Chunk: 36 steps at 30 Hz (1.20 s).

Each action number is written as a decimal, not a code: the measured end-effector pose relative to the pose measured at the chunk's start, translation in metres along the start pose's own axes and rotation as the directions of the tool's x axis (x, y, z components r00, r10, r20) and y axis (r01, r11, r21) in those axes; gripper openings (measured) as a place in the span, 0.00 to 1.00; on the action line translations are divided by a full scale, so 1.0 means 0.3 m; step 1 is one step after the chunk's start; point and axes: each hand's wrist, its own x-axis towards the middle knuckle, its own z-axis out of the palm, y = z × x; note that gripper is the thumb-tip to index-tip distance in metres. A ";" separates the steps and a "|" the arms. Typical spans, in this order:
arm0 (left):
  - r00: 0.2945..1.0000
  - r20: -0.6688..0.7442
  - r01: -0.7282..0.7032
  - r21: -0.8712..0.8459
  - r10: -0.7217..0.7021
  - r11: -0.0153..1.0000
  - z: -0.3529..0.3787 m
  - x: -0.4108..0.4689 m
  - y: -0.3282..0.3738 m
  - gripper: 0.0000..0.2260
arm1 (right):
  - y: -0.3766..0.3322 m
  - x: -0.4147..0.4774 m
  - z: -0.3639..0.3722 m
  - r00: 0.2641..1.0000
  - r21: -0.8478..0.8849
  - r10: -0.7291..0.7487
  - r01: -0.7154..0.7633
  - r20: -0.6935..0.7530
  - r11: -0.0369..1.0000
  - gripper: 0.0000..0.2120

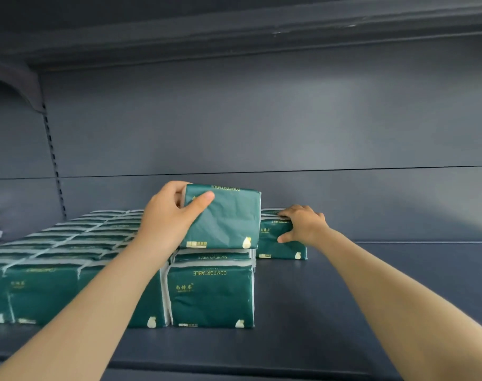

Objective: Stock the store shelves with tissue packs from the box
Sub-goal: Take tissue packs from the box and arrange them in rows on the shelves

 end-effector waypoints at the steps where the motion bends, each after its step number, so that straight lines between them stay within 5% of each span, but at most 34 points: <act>1: 1.000 -0.006 -0.003 -0.001 0.003 1.000 -0.003 -0.004 0.011 0.13 | -0.006 -0.005 -0.013 1.000 -0.002 -0.002 0.002 0.005 1.000 0.36; 7: 0.996 -0.079 0.032 -0.083 -0.038 0.996 -0.031 -0.044 0.079 0.10 | -0.037 -0.150 -0.101 0.980 0.351 0.034 0.037 -0.195 0.936 0.18; 11: 0.994 -0.084 0.052 -0.199 -0.070 0.979 -0.014 -0.118 0.122 0.10 | -0.107 -0.342 -0.172 0.971 0.851 0.151 0.083 -0.187 0.518 0.07; 13: 0.995 -0.067 0.058 -0.260 -0.078 0.964 0.008 -0.161 0.144 0.09 | -0.142 -0.440 -0.190 0.974 0.953 0.161 0.109 -0.159 0.282 0.08; 15: 0.997 -0.047 0.052 -0.296 -0.069 0.954 0.033 -0.198 0.160 0.09 | -0.169 -0.529 -0.199 0.980 0.976 0.117 0.138 -0.158 0.168 0.10; 22: 0.998 0.059 0.001 -0.272 0.015 0.962 0.098 -0.286 0.165 0.09 | -0.171 -0.654 -0.194 0.973 0.968 0.131 0.160 -0.187 0.193 0.11; 27: 0.966 0.183 -0.210 0.151 0.181 0.966 0.058 -0.283 0.099 0.19 | -0.103 -0.650 -0.178 0.958 0.977 0.238 0.122 -0.162 0.174 0.10; 31: 0.873 0.430 -0.475 0.647 0.228 0.596 0.014 -0.269 0.008 0.29 | -0.040 -0.568 -0.136 0.921 0.975 0.357 0.082 -0.153 0.208 0.08; 36: 0.802 0.539 -0.597 0.701 0.258 0.390 0.015 -0.243 -0.090 0.29 | -0.012 -0.393 -0.027 0.915 0.894 0.389 -0.083 -0.107 0.441 0.11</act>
